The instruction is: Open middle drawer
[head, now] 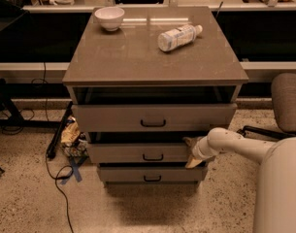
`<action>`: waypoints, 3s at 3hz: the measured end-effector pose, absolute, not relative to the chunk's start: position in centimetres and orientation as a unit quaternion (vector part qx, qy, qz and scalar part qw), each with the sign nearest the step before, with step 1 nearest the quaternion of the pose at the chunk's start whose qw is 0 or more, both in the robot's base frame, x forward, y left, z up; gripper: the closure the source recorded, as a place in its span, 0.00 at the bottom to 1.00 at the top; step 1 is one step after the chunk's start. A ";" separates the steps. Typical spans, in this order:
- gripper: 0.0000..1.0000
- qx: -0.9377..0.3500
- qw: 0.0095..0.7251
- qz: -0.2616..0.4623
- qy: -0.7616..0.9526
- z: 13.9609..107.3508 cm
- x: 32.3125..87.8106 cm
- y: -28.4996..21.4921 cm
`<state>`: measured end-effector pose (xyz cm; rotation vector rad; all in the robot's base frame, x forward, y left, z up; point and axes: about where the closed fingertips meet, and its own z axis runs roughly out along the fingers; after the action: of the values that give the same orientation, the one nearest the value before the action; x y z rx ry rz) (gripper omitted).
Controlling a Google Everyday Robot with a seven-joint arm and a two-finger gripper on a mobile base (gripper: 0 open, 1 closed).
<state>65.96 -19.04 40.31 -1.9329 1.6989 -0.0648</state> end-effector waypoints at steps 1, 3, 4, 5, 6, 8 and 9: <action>0.00 -0.721 0.280 -0.024 0.634 40.3 66.0 -19.0; 0.00 -0.722 0.218 -0.008 0.656 39.0 64.9 -18.4; 0.17 -0.716 0.201 -0.013 0.668 39.4 63.9 -18.8; 0.40 -0.701 0.192 -0.028 0.686 40.7 61.6 -20.3; 0.63 -0.693 0.187 -0.026 0.695 40.9 60.1 -20.9; 1.00 -0.693 0.187 -0.026 0.695 41.5 60.1 -20.9; 0.82 -0.693 0.187 -0.026 0.695 41.6 60.1 -20.9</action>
Offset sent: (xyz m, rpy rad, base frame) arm -0.0125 0.0088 -0.0089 -0.1058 0.1413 -0.0335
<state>60.13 -20.91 41.59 -1.9521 1.9577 -0.0727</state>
